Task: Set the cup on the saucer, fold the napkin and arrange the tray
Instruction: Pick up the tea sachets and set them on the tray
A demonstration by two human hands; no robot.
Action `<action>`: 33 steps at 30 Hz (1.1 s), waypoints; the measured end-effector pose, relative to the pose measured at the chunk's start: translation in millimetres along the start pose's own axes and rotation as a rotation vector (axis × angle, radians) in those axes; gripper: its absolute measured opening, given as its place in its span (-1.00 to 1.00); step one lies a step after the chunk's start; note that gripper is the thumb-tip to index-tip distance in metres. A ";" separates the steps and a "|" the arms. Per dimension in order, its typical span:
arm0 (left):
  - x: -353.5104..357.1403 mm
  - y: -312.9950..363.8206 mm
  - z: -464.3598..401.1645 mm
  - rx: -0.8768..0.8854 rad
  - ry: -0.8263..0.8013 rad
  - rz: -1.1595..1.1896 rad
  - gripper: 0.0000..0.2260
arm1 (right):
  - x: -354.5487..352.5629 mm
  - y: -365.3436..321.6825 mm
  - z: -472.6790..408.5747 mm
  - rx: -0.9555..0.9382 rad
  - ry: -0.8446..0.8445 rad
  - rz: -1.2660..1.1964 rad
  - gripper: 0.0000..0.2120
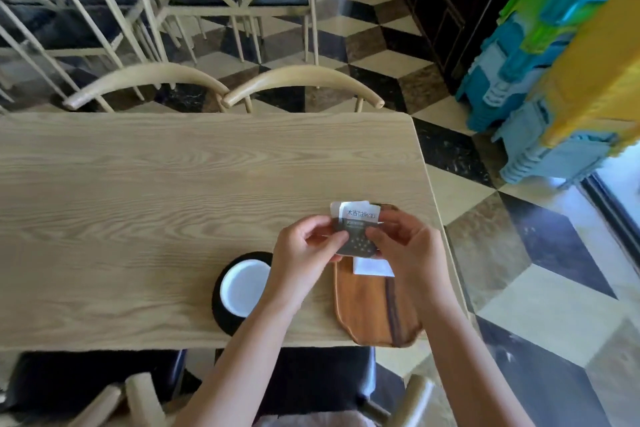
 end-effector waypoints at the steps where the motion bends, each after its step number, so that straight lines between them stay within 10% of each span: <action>1: 4.6 -11.8 7.5 -0.039 -0.015 0.006 -0.84 | -7.9 13.5 6.5 0.043 0.005 0.007 -0.75; 10: 14.6 -131.5 32.7 -0.235 -0.001 -0.320 -0.90 | -52.0 133.0 31.2 0.305 0.148 0.233 -0.85; 21: 33.9 -158.8 24.2 0.002 -0.024 -0.822 -0.88 | -44.4 185.2 15.6 0.297 0.084 0.654 -0.84; 29: 51.7 -131.0 52.5 0.751 -0.202 -1.041 -0.65 | -31.5 145.9 32.8 -0.432 0.086 0.895 -0.66; 33: 62.9 -143.9 58.7 0.792 -0.335 -1.049 -0.62 | -20.3 151.6 40.1 -0.483 -0.023 0.898 -0.60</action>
Point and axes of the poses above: each hand's wrist, its own z-axis away from the middle knuckle, its own x-axis out of the palm, y = z × x, the point moved 8 cm from there along -z, towards the middle knuckle, and after that the axes turned 10 degrees about y, right-handed, at the moved point
